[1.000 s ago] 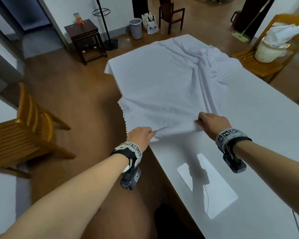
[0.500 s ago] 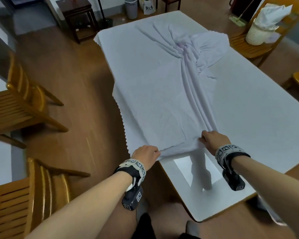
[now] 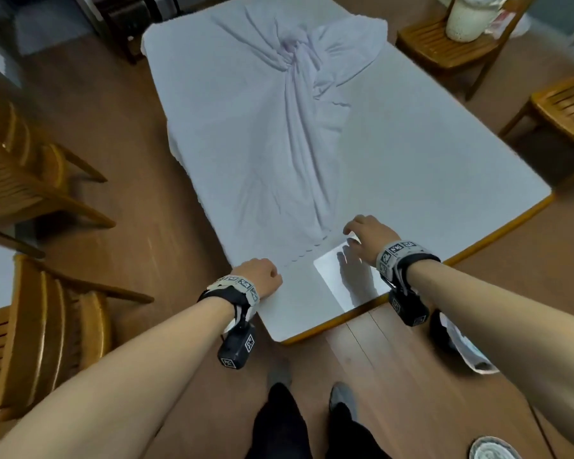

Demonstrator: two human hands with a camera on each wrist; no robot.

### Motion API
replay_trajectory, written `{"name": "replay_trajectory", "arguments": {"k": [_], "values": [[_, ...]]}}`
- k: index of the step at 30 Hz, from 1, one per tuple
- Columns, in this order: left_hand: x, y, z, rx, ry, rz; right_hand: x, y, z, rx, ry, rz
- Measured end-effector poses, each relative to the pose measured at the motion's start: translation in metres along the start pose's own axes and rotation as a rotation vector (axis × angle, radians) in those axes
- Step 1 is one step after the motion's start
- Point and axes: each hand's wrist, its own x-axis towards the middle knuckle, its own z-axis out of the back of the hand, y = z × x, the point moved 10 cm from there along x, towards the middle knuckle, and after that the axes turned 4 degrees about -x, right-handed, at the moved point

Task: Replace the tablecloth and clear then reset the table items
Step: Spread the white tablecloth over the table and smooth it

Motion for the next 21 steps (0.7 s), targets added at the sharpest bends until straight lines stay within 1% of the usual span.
{"name": "replay_trajectory", "arguments": {"k": [5,9,13,16,21], "values": [[0.012,-0.07,0.068,0.018,-0.141,-0.074,-0.033,-0.058,0.047,0.033,-0.071,-0.107],[0.031,-0.127,0.106,0.038,-0.186,-0.139,-0.064,-0.108,0.079,0.041,-0.092,-0.231],[0.062,-0.186,0.127,0.083,-0.193,-0.225,-0.094,-0.155,0.11,0.008,-0.09,-0.325],[0.08,-0.233,0.138,0.104,-0.212,-0.283,-0.11,-0.19,0.134,-0.013,-0.123,-0.389],[0.104,-0.306,0.147,0.139,-0.19,-0.352,-0.125,-0.248,0.152,0.005,-0.127,-0.479]]}}
